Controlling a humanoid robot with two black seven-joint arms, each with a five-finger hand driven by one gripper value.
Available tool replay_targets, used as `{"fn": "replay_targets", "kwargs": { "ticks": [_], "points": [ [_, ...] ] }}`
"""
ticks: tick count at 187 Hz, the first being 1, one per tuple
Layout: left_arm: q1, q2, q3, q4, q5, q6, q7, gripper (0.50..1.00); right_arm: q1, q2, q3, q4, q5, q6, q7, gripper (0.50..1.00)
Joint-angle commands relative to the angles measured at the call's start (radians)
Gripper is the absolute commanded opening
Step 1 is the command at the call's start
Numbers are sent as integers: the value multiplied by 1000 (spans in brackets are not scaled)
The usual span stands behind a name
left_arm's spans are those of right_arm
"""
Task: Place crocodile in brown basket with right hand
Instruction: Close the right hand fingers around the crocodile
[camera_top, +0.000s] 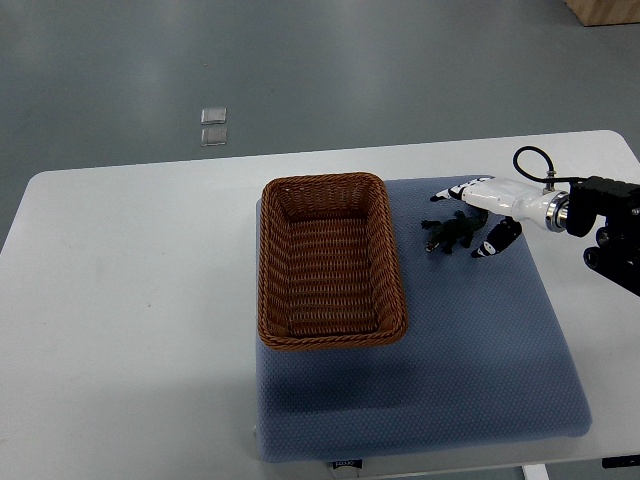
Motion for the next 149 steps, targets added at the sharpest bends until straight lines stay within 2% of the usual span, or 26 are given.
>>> {"fn": "replay_targets", "kwargs": {
  "ticks": [1,73,104,149],
  "points": [
    [0,0,0,0,0,0,0,1000,6,4,0,-1,-16,-12,-1,924],
    [0,0,0,0,0,0,2,1000,9,8,-5,1,-73,-12,-1,917],
    [0,0,0,0,0,0,0,1000,10,16,-20,-1,-73,-18,-21,891],
    [0,0,0,0,0,0,0,1000,16,30,-23,-1,-73,-30,-29,885]
  ]
}}
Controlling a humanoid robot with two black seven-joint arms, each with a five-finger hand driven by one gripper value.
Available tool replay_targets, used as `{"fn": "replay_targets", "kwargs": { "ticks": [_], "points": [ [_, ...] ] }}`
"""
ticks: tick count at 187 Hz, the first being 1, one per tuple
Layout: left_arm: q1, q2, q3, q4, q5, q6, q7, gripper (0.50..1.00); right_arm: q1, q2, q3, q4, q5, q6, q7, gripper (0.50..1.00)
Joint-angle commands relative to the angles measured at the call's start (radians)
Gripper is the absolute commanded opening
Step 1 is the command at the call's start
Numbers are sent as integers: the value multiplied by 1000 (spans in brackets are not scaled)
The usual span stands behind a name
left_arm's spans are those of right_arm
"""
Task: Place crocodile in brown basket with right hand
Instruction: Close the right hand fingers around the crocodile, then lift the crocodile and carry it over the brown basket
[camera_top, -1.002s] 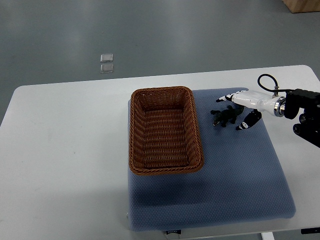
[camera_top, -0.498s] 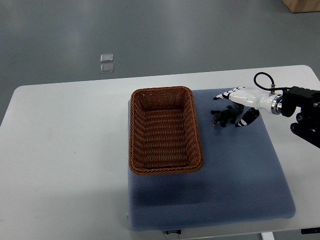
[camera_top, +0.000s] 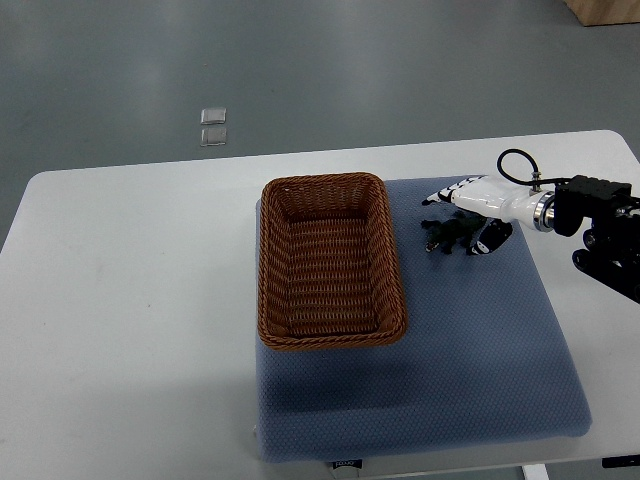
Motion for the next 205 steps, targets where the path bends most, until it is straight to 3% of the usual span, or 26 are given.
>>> {"fn": "replay_targets", "kwargs": {
  "ticks": [1,153,154,185,205],
  "points": [
    [0,0,0,0,0,0,0,1000,1,1,-1,0,0,-2,-3,885],
    [0,0,0,0,0,0,0,1000,1,0,-9,0,0,-4,-3,699],
    [0,0,0,0,0,0,0,1000,1,0,-9,0,-1,-4,-4,646],
    [0,0,0,0,0,0,0,1000,1,-8,-9,0,0,-4,-4,509],
    [0,0,0,0,0,0,0,1000,1,-13,-9,0,0,-4,-3,500]
  ]
}}
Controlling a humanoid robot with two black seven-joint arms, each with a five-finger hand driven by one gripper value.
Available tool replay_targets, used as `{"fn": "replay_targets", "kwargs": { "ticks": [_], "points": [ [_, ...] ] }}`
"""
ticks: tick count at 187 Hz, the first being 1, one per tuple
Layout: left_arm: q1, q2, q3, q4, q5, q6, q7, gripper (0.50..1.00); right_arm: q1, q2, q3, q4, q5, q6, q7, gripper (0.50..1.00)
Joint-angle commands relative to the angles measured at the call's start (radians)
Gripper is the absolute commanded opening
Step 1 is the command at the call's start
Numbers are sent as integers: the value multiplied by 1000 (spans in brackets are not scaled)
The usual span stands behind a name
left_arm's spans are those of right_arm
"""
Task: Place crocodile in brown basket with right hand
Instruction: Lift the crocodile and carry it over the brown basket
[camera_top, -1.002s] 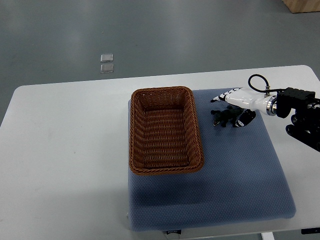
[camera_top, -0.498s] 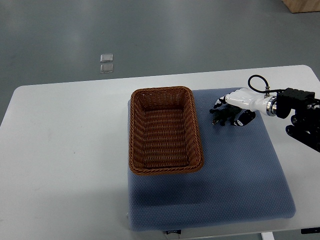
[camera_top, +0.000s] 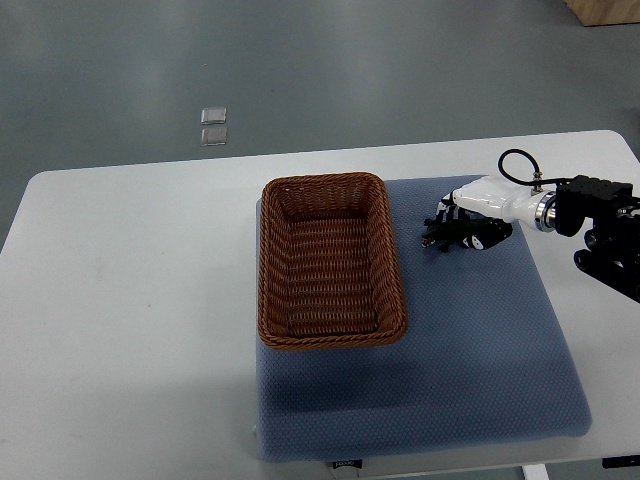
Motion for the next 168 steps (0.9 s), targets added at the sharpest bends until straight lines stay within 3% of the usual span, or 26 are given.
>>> {"fn": "replay_targets", "kwargs": {
  "ticks": [1,125,168],
  "points": [
    [0,0,0,0,0,0,0,1000,0,-5,0,0,0,0,0,500],
    [0,0,0,0,0,0,0,1000,60,-42,25,17,17,-50,16,500],
    [0,0,0,0,0,0,0,1000,115,-42,25,139,12,-87,29,500]
  ]
}}
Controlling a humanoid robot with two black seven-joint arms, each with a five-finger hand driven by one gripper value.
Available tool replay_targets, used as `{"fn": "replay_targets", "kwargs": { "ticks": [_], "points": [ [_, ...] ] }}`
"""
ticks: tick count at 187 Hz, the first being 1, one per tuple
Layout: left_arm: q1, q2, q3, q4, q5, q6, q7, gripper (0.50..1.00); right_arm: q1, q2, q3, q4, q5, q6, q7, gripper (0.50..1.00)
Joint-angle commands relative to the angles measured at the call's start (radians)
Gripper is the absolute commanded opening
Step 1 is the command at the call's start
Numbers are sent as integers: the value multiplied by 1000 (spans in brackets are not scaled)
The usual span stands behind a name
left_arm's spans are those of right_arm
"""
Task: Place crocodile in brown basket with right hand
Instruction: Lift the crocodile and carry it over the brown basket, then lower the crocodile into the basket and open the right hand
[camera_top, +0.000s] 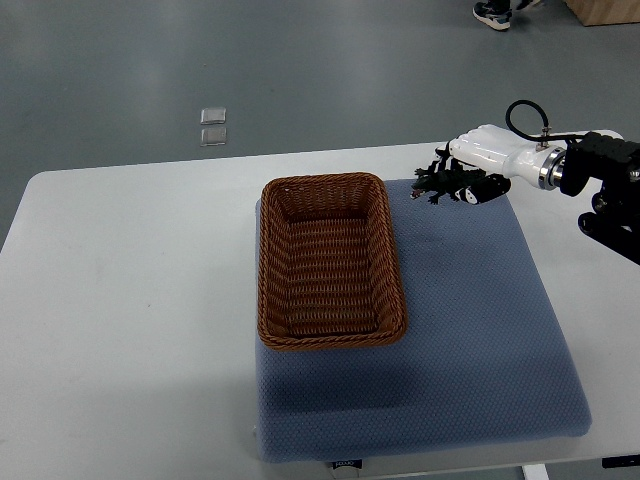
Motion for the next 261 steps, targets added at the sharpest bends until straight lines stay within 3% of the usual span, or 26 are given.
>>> {"fn": "replay_targets", "kwargs": {
  "ticks": [1,72,201,224,232,244,261],
  "points": [
    [0,0,0,0,0,0,0,1000,16,0,1,65,-4,-14,1,500],
    [0,0,0,0,0,0,0,1000,39,43,-3,297,-36,-18,11,500],
    [0,0,0,0,0,0,1,1000,-40,148,-29,277,-120,-9,13,511],
    [0,0,0,0,0,0,0,1000,-44,153,-49,271,-125,-14,11,560],
    [0,0,0,0,0,0,0,1000,-47,153,-49,269,-125,-17,11,631],
    [0,0,0,0,0,0,0,1000,-51,156,-45,269,-122,-20,11,776],
    [0,0,0,0,0,0,1,1000,-51,164,-36,269,-119,-20,11,846]
  ]
}}
